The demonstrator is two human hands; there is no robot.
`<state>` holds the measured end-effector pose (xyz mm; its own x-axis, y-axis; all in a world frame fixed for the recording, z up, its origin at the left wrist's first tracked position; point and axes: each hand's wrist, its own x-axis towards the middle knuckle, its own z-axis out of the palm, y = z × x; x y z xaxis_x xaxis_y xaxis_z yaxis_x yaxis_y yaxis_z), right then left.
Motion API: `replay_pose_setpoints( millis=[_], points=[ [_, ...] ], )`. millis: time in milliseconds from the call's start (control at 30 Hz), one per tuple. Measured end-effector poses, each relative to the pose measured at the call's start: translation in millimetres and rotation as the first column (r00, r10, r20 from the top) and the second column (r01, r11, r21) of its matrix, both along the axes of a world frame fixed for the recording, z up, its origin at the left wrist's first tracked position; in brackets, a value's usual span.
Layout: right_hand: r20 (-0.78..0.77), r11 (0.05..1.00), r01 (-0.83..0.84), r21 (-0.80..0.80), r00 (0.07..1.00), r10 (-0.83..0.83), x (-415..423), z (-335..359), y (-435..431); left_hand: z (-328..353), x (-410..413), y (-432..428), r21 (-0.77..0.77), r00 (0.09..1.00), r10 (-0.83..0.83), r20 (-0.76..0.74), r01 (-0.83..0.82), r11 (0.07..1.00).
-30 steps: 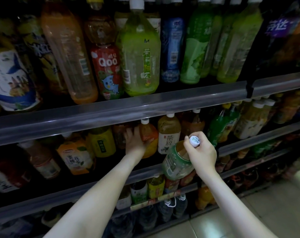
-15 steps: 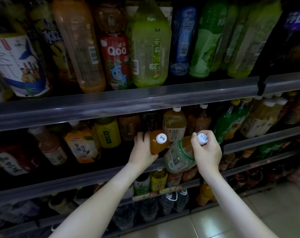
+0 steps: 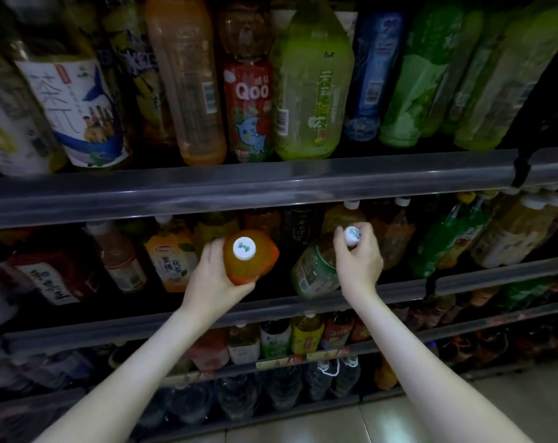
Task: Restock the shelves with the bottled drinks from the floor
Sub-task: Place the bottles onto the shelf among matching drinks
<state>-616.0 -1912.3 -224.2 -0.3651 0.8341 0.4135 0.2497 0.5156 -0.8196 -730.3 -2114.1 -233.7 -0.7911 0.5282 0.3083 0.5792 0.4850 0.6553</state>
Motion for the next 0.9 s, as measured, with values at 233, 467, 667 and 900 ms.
replay_pose_setpoints(
  millis=[233,467,667,900],
  points=[
    [0.082,0.983,-0.123,-0.138,0.987,0.135,-54.9,-13.3,-3.5,-2.3,-1.1,-30.8,0.017,0.995,0.085,0.056,-0.086,0.996],
    [0.559,0.977,-0.206,0.056,0.817,0.14,-84.3,-11.0,-3.0,-5.1,-8.6,-45.8,0.006,0.987,0.102,0.128,-0.104,0.995],
    [0.705,0.902,-0.36,0.239,0.703,0.094,-69.9,-45.7,-12.3,-4.5,-12.4,-44.2,0.034,0.98,0.074,0.187,-0.082,0.996],
    [0.792,0.82,-0.409,0.4,0.605,-0.085,-69.3,-46.7,5.0,-2.5,-5.9,-40.6,0.111,0.934,0.064,0.351,-0.109,0.988]
  ],
)
